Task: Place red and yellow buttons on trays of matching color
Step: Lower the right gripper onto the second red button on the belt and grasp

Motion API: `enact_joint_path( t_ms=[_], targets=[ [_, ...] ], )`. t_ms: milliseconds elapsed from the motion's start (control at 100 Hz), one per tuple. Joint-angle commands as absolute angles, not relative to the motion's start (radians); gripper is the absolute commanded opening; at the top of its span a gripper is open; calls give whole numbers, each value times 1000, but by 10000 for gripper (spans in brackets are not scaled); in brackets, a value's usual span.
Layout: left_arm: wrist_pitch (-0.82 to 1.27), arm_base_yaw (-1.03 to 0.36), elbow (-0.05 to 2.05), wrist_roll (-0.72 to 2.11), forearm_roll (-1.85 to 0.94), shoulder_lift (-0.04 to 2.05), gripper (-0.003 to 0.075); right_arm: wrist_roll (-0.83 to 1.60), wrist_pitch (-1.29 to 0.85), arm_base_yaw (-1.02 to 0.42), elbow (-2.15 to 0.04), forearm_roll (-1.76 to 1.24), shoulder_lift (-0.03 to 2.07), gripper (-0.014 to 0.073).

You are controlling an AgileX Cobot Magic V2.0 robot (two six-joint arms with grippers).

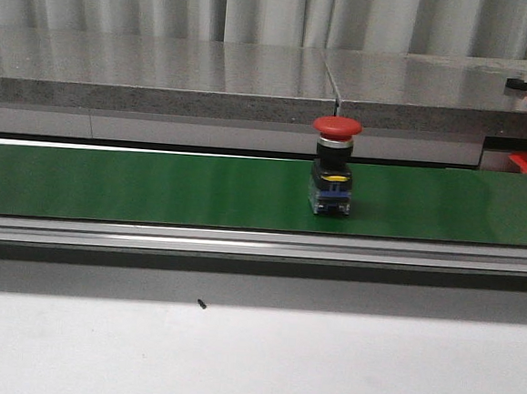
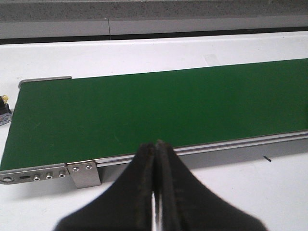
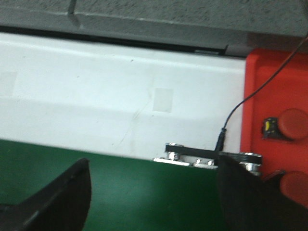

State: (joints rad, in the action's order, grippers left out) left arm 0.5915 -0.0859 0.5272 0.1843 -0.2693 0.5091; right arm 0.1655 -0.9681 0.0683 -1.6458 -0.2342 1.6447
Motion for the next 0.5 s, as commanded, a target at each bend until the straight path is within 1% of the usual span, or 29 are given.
enact_joint_path(
  t_ms=[0, 170, 490],
  targets=[
    [530, -95, 552, 181, -285, 511, -20, 178, -928, 35, -1622, -261, 1553, 538],
    [530, -95, 552, 181, -285, 511, -20, 178, -954, -37, -1537, -301, 1501, 538],
    [530, -95, 552, 181, -285, 511, -20, 177, -987, -180, -1451, -377, 1501, 538]
  ],
)
